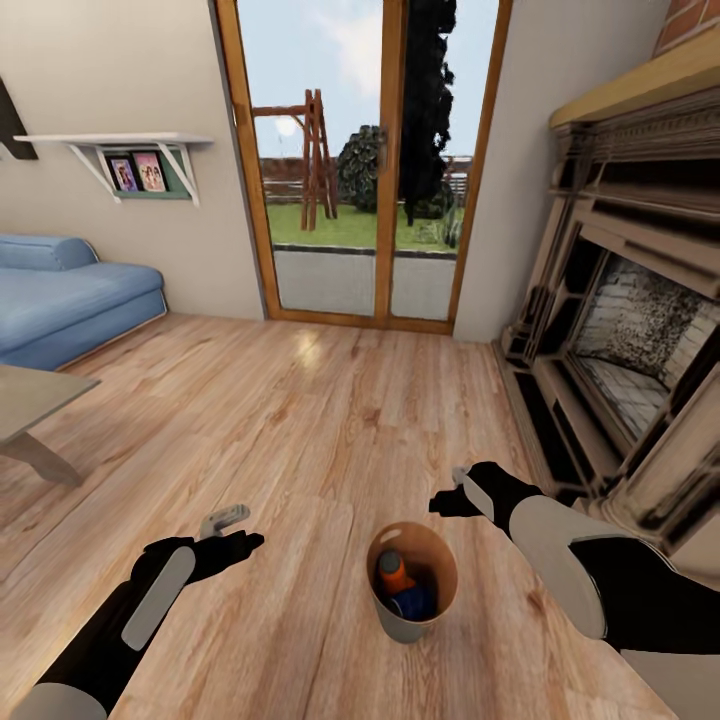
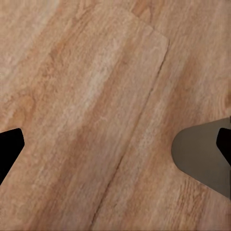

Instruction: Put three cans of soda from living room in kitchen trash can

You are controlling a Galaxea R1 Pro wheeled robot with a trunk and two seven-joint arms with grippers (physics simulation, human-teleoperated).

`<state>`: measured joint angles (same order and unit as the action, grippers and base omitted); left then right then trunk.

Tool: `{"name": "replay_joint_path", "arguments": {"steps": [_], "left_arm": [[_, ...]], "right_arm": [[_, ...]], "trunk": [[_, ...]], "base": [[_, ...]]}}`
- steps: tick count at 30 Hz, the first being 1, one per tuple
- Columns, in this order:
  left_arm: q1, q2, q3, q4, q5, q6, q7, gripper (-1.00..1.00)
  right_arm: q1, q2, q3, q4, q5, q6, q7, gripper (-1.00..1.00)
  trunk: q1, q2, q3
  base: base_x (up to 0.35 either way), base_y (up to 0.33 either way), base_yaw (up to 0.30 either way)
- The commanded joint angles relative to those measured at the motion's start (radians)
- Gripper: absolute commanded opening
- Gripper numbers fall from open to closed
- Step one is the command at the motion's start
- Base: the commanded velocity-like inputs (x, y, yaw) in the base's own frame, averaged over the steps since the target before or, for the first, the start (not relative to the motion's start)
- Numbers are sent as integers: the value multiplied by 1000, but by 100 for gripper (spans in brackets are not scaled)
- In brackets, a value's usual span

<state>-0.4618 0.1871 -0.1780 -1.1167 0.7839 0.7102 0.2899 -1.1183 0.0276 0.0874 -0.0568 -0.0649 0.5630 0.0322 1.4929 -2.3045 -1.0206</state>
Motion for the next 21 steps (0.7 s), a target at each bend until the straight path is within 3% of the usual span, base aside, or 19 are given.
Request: {"name": "replay_joint_path", "arguments": {"steps": [1, 21], "left_arm": [[0, 0, 0, 0, 0, 0, 0, 100], [0, 0, 0, 4, 0, -1, -1, 100]], "right_arm": [[0, 0, 0, 0, 0, 0, 0, 100], [0, 0, 1, 0, -1, 0, 0, 100]], "trunk": [[-4, 7, 3], [-81, 147, 66]], "base": [[0, 0, 0], [0, 0, 0]]}}
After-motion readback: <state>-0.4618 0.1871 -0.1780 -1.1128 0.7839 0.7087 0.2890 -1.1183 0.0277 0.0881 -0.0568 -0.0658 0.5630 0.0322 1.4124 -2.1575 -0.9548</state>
